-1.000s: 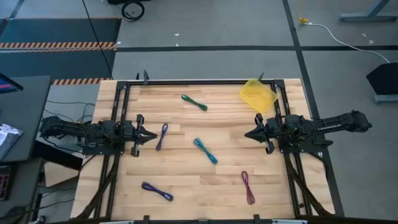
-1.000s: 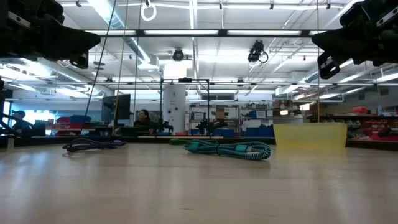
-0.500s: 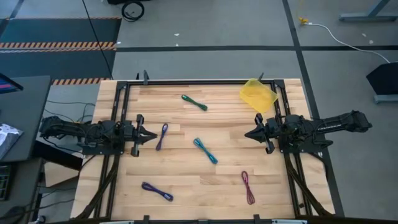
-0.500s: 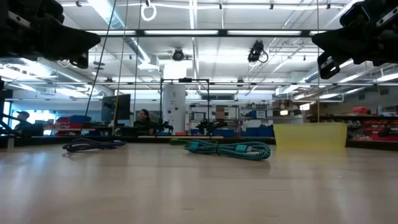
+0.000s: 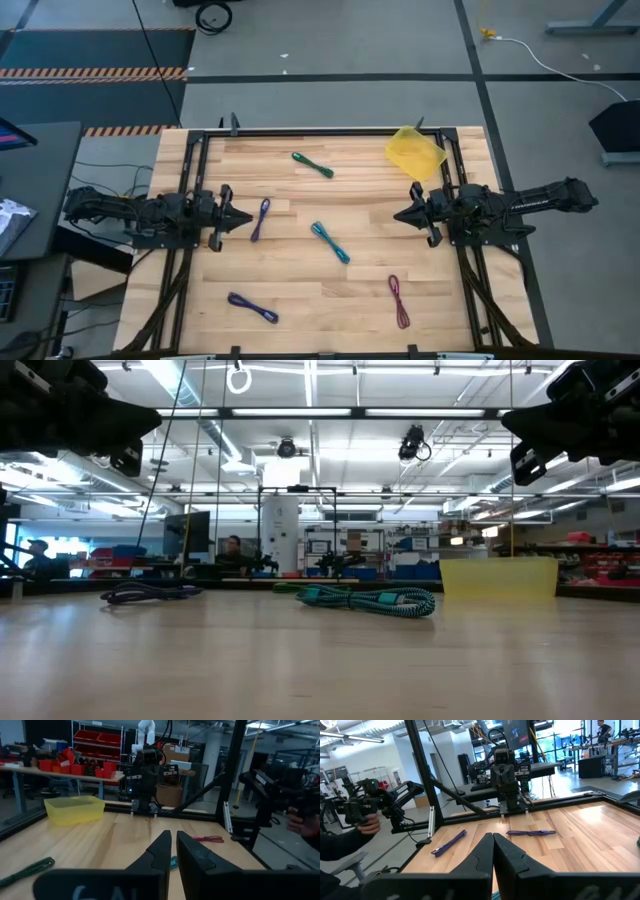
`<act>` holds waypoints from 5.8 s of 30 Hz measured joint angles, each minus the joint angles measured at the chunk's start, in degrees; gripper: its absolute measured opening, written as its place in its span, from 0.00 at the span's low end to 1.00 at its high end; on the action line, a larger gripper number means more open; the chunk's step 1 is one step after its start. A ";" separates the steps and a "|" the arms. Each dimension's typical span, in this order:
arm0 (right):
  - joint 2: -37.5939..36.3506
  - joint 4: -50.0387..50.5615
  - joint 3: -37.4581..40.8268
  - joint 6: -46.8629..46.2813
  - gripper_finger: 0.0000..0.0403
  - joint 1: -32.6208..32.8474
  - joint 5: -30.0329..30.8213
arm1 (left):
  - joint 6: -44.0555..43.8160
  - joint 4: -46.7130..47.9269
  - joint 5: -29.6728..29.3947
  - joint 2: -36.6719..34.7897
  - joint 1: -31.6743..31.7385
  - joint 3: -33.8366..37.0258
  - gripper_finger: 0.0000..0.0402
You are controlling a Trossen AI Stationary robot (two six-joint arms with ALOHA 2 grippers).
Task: Pick and place USB-C Cables
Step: Put the violet charger cable into the yellow container
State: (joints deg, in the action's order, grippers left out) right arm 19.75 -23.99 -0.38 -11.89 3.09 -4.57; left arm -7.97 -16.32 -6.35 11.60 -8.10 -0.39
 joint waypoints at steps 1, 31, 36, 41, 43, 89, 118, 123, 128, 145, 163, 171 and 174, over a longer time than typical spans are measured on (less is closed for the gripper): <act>0.00 0.00 0.00 0.01 0.04 0.00 0.01 | -0.84 0.00 0.00 0.00 0.00 -0.01 0.09; 0.00 -2.47 0.00 4.58 0.04 0.01 2.18 | -40.48 48.69 -7.03 43.76 8.89 -30.81 0.66; 0.00 -2.38 0.00 4.57 0.04 -0.01 2.20 | -40.65 48.85 -5.77 54.53 13.14 -32.30 0.66; 0.00 -2.38 0.00 4.75 0.04 0.01 3.13 | -40.42 48.90 -0.83 61.91 15.07 -34.71 0.66; 0.00 -2.40 0.00 5.84 0.04 -0.01 4.39 | -40.40 49.03 -0.43 64.22 15.08 -35.21 0.66; 0.13 -0.44 0.00 4.51 0.04 -0.01 6.46 | -17.76 62.37 3.42 73.85 18.44 -51.11 0.22; 0.20 1.99 0.00 1.42 0.04 0.09 6.42 | -16.37 43.87 1.59 76.19 16.98 -37.85 0.05; 0.22 1.91 0.00 1.36 0.04 0.09 6.44 | -11.20 45.34 1.81 76.66 19.16 -42.44 0.05; 0.22 1.66 0.00 1.47 0.04 0.09 6.72 | -1.34 44.09 0.62 76.95 21.95 -52.48 0.05; 2.04 -3.80 0.00 1.86 0.04 0.09 9.30 | 27.59 33.66 13.45 96.27 31.45 -90.49 0.05; 3.23 -3.58 0.00 6.44 0.04 0.06 11.35 | 46.82 27.85 18.18 114.73 28.59 -111.71 0.05; 3.23 -4.89 0.00 22.22 0.09 -3.45 41.03 | 43.32 34.27 22.44 113.11 29.20 -111.70 0.05; 3.23 -5.79 0.00 21.47 0.19 -4.48 39.89 | 41.60 33.06 27.15 113.13 29.17 -111.63 0.05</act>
State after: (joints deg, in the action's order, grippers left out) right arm 22.98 -29.78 -0.38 9.59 -1.40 35.32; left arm 33.62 16.75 20.80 124.73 21.07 -112.02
